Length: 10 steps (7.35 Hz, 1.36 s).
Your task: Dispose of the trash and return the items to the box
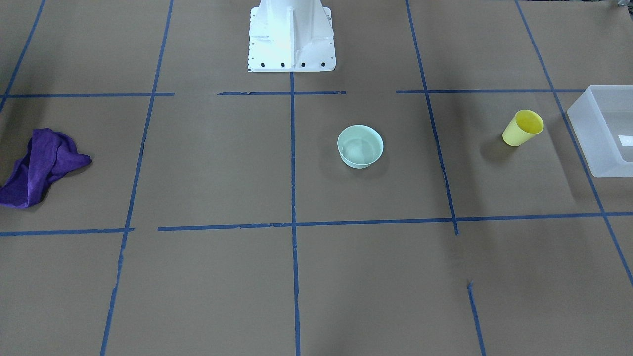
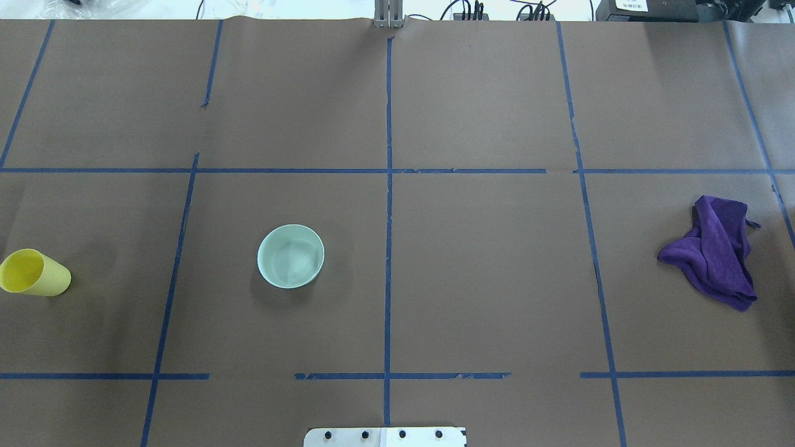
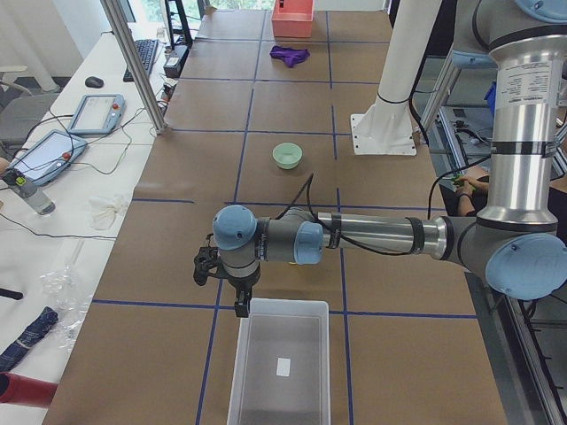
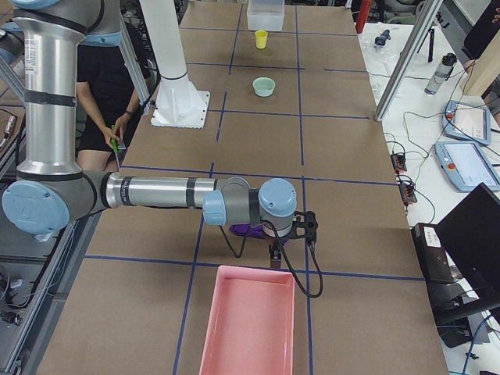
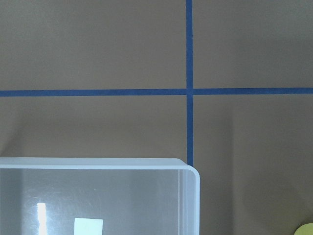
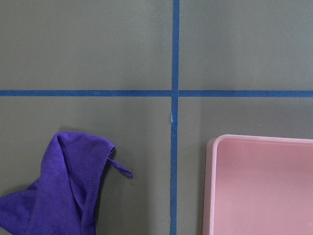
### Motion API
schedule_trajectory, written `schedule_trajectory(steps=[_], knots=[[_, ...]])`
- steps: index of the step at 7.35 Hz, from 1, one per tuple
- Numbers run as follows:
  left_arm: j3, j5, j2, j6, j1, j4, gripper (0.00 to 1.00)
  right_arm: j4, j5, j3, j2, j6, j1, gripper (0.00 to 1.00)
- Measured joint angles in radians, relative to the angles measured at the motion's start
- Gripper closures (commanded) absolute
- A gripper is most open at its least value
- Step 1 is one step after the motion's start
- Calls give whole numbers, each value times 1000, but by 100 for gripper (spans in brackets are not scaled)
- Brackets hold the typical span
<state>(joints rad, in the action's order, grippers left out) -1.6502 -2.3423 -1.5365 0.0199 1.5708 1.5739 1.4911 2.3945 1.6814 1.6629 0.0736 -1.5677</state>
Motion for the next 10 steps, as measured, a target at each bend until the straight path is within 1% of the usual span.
schedule_trajectory(steps=[2,4,6,7,8,10], knots=[[-6,-1,-3,3,-1,1,0,0,0,4,-1,0,0,0],[-35,-3,-12,9,-12,17,0,-2,0,9,0,1,0,0],[-67,-9,-11,22,-36,49,0,-6,0,18,0,2,0,0],[-71,-12,3,62,-67,87,0,-6,0,23,1,2,0,0],[-73,-14,34,137,-100,171,0,-7,0,26,4,3,-1,0],[-74,-15,127,349,-187,425,0,-7,0,33,12,4,-1,0]])
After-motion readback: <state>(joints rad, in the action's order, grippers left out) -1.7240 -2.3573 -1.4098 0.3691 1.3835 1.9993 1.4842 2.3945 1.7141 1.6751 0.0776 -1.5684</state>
